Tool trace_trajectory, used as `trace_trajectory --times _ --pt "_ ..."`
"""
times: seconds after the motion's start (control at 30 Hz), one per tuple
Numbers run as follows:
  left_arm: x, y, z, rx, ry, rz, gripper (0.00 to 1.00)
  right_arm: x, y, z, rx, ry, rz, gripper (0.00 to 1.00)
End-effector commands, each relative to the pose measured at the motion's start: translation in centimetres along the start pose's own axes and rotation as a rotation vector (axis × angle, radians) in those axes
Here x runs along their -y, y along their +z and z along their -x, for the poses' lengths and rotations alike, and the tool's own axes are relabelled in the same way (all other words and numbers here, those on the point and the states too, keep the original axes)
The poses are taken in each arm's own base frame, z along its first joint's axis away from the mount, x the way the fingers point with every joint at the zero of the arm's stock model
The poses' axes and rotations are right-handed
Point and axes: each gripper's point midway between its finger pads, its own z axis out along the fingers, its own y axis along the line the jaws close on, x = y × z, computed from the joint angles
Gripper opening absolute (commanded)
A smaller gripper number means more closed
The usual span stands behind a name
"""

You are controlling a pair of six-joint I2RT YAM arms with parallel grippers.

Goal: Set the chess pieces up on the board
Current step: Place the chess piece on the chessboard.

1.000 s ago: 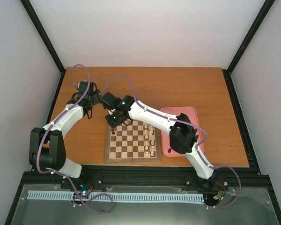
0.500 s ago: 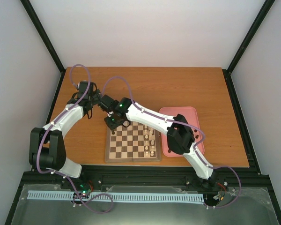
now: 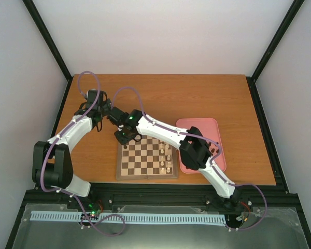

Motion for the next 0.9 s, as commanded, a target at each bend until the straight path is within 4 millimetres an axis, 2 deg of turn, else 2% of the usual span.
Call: trace_trajectory --times 0.0,0.87 --pt "0.7 -0.8 1.5 0.035 0.005 -0.016 1.00 -0.6 0.3 0.7 0.016 -0.014 0.012 0.05" --pt "0.7 -0.5 1.4 0.031 0.007 -0.013 1.00 0.6 2.5 -0.3 -0.027 -0.030 -0.055 0.05"
